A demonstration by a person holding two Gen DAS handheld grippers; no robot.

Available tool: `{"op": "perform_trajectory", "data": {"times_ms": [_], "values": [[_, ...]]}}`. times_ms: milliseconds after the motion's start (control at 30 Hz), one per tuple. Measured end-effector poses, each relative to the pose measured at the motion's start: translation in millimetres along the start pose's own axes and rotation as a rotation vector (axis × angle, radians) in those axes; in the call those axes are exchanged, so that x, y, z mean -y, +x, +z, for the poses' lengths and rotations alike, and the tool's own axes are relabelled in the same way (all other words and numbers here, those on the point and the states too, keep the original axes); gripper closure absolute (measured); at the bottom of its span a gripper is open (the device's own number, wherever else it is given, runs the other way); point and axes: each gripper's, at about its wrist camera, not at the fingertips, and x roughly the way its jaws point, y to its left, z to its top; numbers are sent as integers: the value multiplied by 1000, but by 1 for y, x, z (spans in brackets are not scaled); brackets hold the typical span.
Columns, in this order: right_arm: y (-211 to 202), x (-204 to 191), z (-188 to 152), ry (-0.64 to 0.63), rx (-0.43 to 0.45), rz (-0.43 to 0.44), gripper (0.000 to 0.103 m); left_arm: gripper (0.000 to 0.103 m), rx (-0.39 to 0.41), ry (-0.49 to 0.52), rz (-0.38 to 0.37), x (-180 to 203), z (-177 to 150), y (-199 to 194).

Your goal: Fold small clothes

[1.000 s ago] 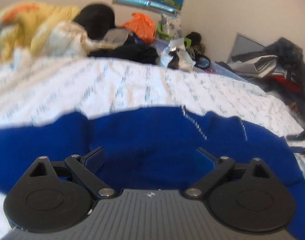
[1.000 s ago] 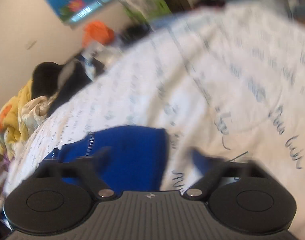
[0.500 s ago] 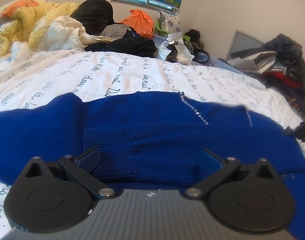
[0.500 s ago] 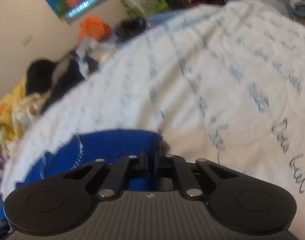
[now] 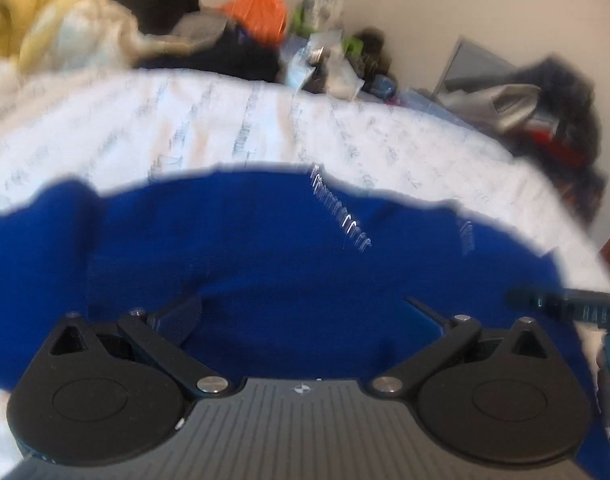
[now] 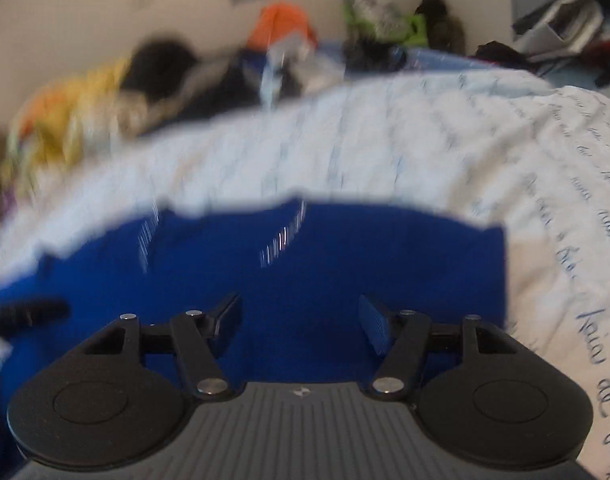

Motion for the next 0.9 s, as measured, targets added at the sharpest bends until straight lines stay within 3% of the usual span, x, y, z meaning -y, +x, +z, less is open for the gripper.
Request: {"op": "perform_trajectory", "data": {"times_ms": [67,133,233,267,367,400,467,533,600,667,733,833,900], "values": [[1,-13,-20,-152,108,-66,28,0,-7,106,22,5,-6,8],[-1,-6,-19,-103,105,-51,28,1,1,127,20,2,-10,1],[-2,-5,-19,-112,107,-52,28,0,119,110,94,-25,-16,-36],[-3,-5,-20,-114,108,-55,28,0,170,110,139,-39,-17,-51],[-3,-6,-20,-114,110,-60,28,0,272,115,397,-100,-14,-85],[-3,-6,-21,-115,111,-63,27,0,276,64,481,-131,-11,-93],[-2,-6,-21,-114,111,-63,27,0,236,-137,590,-203,-5,-109],[-2,-6,-21,-114,111,-64,27,0,202,-428,658,-274,-8,-128],[-2,-6,-21,-113,111,-63,26,3,227,-717,694,-330,-26,-148],[-2,-6,-21,-113,111,-67,26,4,246,-942,664,-366,-45,-162],[-2,-7,-21,-113,111,-67,26,11,259,-1084,568,-386,-62,-164],[-2,-7,-21,-114,112,-67,25,14,282,-1155,446,-397,-72,-157],[-2,-6,-21,-113,112,-66,25,34,290,-1162,419,-399,-72,-152]]}}
